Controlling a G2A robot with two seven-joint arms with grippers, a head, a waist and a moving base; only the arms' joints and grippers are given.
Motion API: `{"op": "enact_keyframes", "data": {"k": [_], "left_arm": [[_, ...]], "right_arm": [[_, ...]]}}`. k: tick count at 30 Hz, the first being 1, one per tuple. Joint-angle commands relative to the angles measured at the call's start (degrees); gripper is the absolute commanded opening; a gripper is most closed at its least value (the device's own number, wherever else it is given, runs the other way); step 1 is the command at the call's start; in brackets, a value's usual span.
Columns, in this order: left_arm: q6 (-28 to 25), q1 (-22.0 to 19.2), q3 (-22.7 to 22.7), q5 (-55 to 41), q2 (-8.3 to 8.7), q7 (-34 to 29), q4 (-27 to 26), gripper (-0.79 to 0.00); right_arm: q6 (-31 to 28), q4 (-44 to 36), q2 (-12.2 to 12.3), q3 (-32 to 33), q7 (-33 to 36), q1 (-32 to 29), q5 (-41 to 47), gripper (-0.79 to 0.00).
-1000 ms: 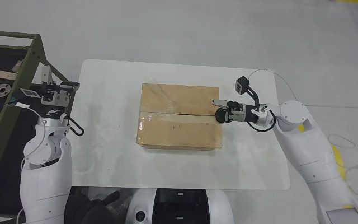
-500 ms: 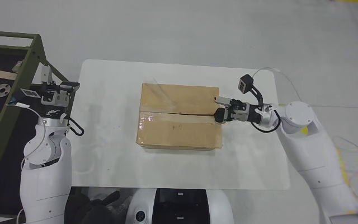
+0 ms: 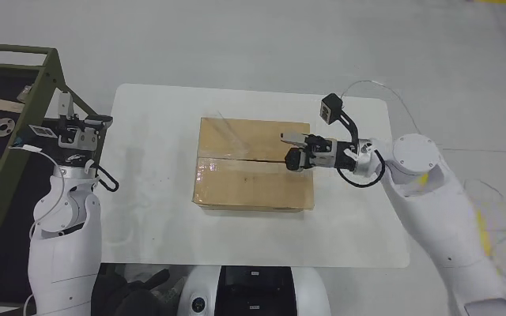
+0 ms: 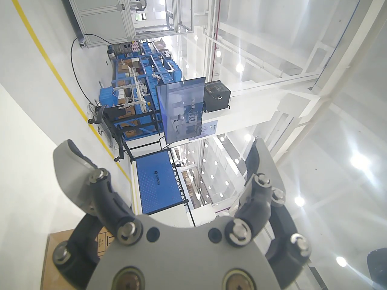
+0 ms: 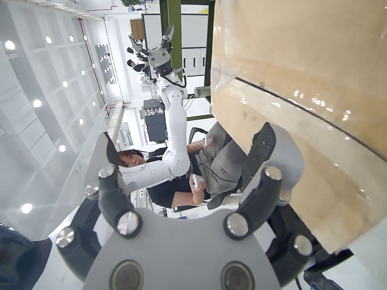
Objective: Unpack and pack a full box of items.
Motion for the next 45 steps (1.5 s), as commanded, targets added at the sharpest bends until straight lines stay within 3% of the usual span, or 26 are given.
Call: {"op": "enact_keyframes", "data": {"k": [1, 11, 27, 31, 37, 45], "left_arm": [[0.0, 0.0, 0.0, 0.0, 0.0, 0.0, 0.0, 0.0], [0.0, 0.0, 0.0, 0.0, 0.0, 0.0, 0.0, 0.0], [0.0, 0.0, 0.0, 0.0, 0.0, 0.0, 0.0, 0.0], [0.0, 0.0, 0.0, 0.0, 0.0, 0.0, 0.0, 0.0], [0.0, 0.0, 0.0, 0.0, 0.0, 0.0, 0.0, 0.0], [0.0, 0.0, 0.0, 0.0, 0.0, 0.0, 0.0, 0.0]], "right_arm": [[0.36, 0.71, -0.55, -2.06, -0.21, 1.63, 0.7, 0.0], [1.81, 6.14, -3.69, -10.58, -3.36, 8.8, 3.59, 0.0], [1.81, 6.3, -3.75, -10.69, -3.27, 8.99, 3.68, 0.0], [1.88, 4.76, -4.25, -11.49, -5.91, 8.56, 4.45, 0.0], [2.63, 6.61, -7.09, -17.3, -8.62, 14.31, 6.16, 0.0], [2.02, 15.26, -13.29, -26.89, -14.13, 22.49, 11.11, 0.0]]}}
